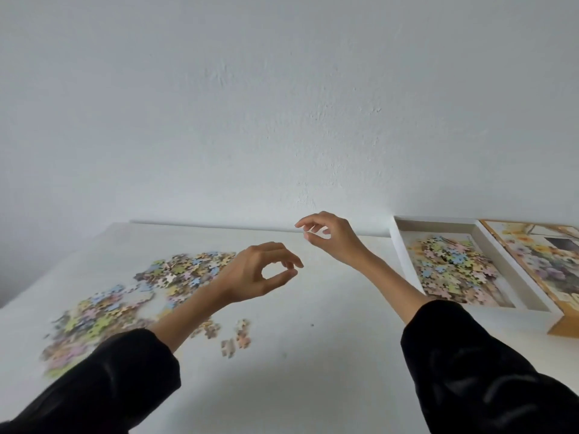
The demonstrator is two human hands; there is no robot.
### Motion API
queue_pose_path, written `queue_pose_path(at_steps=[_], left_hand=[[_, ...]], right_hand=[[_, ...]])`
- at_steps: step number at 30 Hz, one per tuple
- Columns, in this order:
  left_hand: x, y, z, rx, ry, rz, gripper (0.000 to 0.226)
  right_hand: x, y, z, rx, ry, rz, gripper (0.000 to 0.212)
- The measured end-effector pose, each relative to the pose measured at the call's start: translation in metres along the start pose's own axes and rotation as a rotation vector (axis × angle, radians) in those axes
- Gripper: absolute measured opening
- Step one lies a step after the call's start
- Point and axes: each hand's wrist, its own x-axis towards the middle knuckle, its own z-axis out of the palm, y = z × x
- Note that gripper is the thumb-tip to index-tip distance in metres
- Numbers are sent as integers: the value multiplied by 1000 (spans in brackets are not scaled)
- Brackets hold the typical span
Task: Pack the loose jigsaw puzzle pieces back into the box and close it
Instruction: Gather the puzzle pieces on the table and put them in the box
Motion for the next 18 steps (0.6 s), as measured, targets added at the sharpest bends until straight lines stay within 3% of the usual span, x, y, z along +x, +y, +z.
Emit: queue_pose_path(at_steps=[6,10,15,18], left_hand=[[-67,-54,-50,75,-4,-106,26],[-114,-88,-72,127,-26,-178,42],[-175,-127,-82,231,-143,-316,68],[-204,-142,-77,287,-243,-346,77]], right_hand=[[26,-36,86,26,-54,-57,20],[38,-42,136,27,-95,-68,22],[47,-40,182,-77,-161,-25,38],[51,-28,199,-158,-177,125,59]])
